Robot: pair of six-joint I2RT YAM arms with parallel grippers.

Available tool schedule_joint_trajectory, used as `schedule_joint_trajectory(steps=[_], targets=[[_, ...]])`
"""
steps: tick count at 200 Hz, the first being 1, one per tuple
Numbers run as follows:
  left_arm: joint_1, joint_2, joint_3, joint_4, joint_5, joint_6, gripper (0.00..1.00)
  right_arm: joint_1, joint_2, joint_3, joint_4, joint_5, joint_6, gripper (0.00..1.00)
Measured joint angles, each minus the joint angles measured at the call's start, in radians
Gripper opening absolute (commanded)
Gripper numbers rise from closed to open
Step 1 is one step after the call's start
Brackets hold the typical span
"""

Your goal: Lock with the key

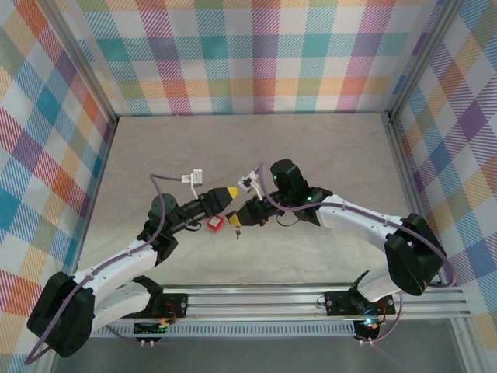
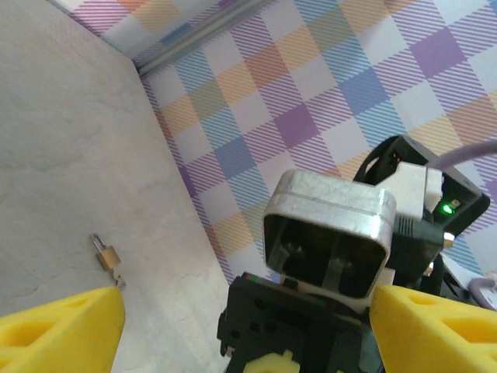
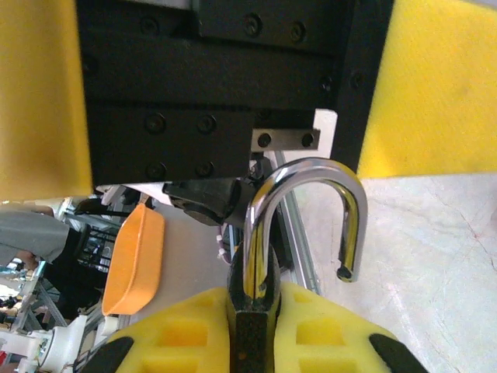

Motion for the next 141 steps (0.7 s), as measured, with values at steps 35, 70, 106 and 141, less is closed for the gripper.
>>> schedule_joint_trajectory(steps=[35, 70, 106, 141], targets=[[0.000, -0.024, -0.016, 0.006, 0.038, -0.017, 0.82, 0.000, 0.001, 0.027, -0.005, -0.004, -0.001, 0.00], [0.000, -0.050, -0.016, 0.028, 0.061, -0.023, 0.82, 0.000, 0.016, 0.049, -0.005, -0.011, -0.001, 0.00], [0.000, -0.059, -0.017, 0.043, 0.079, -0.024, 0.82, 0.000, 0.031, 0.049, -0.012, -0.015, -0.001, 0.00], [0.000, -0.059, -0.017, 0.055, 0.097, -0.028, 0.81, 0.000, 0.032, 0.050, -0.019, -0.014, -0.001, 0.00]])
